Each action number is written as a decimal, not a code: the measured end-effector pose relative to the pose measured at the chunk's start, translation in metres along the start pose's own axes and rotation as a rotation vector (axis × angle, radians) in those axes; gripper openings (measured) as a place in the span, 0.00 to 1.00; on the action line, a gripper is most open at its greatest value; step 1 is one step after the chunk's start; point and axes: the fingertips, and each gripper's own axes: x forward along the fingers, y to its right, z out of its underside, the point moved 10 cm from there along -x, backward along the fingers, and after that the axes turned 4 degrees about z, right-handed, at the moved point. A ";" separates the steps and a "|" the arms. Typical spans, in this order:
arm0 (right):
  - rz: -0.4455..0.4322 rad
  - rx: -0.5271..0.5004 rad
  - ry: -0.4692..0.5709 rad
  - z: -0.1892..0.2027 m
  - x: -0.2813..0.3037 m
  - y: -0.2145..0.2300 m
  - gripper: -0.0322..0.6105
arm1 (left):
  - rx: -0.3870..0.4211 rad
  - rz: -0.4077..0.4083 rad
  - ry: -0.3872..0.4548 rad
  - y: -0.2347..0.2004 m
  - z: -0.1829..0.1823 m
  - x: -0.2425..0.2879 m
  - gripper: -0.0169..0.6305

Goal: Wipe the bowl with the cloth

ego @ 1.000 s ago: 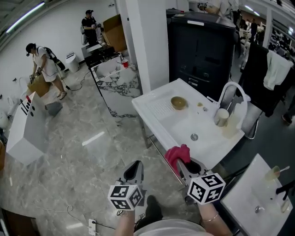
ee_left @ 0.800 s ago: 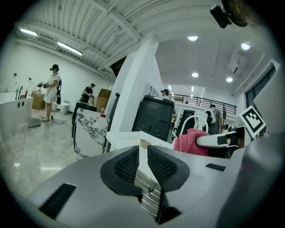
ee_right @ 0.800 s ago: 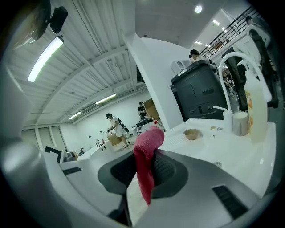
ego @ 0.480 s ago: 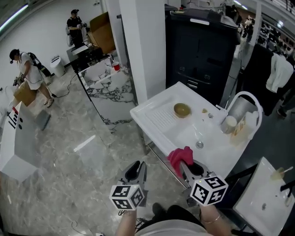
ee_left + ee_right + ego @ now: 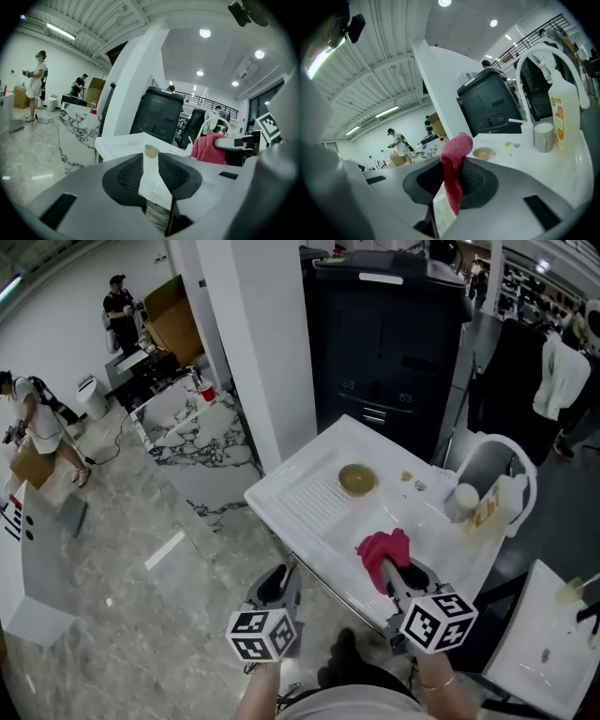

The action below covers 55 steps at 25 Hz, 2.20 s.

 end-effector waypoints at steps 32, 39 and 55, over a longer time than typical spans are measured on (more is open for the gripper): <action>0.285 0.147 0.057 -0.075 0.189 0.086 0.17 | 0.043 0.200 -0.356 -0.077 -0.068 0.361 0.26; 0.381 0.184 0.078 -0.074 0.195 0.091 0.17 | 0.062 0.208 -0.460 -0.079 -0.060 0.420 0.26; 0.481 0.228 0.092 -0.069 0.191 0.098 0.17 | 0.083 0.169 -0.625 -0.067 -0.034 0.471 0.09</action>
